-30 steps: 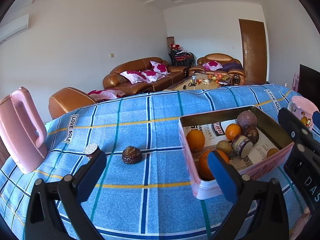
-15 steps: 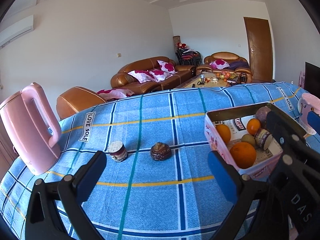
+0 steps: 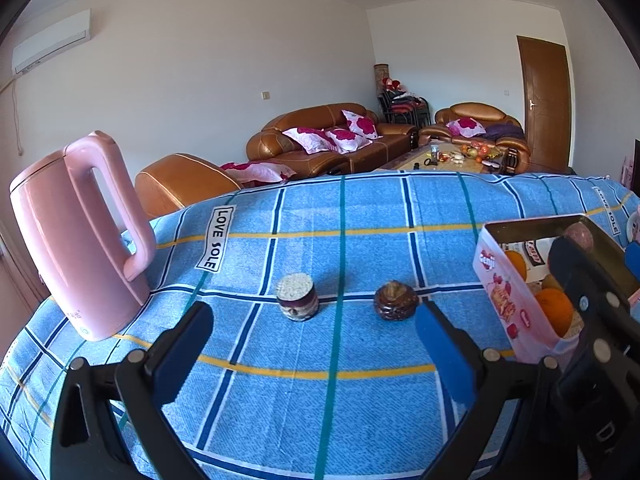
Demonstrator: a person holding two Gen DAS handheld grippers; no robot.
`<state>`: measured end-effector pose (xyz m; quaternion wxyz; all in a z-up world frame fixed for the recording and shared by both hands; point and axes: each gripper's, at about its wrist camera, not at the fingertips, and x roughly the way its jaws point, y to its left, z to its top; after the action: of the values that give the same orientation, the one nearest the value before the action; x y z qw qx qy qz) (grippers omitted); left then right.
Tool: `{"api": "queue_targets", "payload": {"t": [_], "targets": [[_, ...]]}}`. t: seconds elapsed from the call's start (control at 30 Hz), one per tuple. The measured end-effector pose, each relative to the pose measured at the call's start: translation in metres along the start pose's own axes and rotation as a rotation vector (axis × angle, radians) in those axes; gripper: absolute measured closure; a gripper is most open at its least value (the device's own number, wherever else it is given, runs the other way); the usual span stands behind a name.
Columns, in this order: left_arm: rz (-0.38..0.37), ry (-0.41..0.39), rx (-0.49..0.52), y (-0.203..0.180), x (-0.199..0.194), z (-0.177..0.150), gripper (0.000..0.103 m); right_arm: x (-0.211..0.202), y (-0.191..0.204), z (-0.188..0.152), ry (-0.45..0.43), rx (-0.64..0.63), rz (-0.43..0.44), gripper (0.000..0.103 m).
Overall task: Organize fruits
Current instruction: 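Grasp the brown round fruit with the right tool while the left tool approaches the jar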
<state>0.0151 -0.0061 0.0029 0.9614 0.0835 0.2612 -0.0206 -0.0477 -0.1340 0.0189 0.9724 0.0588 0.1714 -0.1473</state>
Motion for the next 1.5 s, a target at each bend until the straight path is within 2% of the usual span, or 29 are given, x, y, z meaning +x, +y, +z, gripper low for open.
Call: {"api": "queue_targets", "payload": {"t": [0.27, 0.47, 0.57, 0.73, 0.87, 0.93, 1.1, 1.23, 1.3, 1.37, 1.5], "targets": [[0.037, 0.043, -0.04, 0.028, 0.018, 0.002, 0.0, 0.006, 0.021, 0.0, 0.012, -0.013, 0.025, 0.015], [0.076, 0.069, -0.031, 0.047, 0.036, 0.005, 0.0, 0.012, 0.036, 0.001, 0.028, -0.027, 0.043, 0.015], [0.099, 0.105, -0.04, 0.062, 0.047, 0.005, 0.0, 0.016, 0.042, 0.001, 0.048, -0.041, 0.058, 0.015], [0.104, 0.194, -0.133, 0.09, 0.066, 0.002, 0.0, 0.031, 0.053, 0.0, 0.112, -0.059, 0.082, 0.015], [0.141, 0.236, -0.146, 0.1, 0.074, -0.001, 0.0, 0.049, 0.067, -0.002, 0.201, -0.084, 0.116, 0.016], [0.144, 0.245, -0.143, 0.101, 0.076, -0.002, 0.0, 0.059, 0.076, -0.003, 0.237, -0.093, 0.141, 0.018], [0.141, 0.272, -0.146, 0.102, 0.081, -0.004, 0.0, 0.087, 0.098, -0.005, 0.322, -0.154, 0.147, 0.035], [0.139, 0.298, -0.144, 0.103, 0.087, -0.004, 0.0, 0.114, 0.106, -0.009, 0.422, -0.164, 0.15, 0.043], [0.14, 0.301, -0.142, 0.102, 0.088, -0.005, 0.0, 0.126, 0.107, -0.013, 0.479, -0.155, 0.15, 0.053], [0.139, 0.304, -0.136, 0.101, 0.089, -0.004, 0.0, 0.136, 0.108, -0.018, 0.533, -0.144, 0.158, 0.057], [0.137, 0.306, -0.125, 0.099, 0.09, -0.004, 0.0, 0.135, 0.11, -0.019, 0.536, -0.16, 0.159, 0.061]]}}
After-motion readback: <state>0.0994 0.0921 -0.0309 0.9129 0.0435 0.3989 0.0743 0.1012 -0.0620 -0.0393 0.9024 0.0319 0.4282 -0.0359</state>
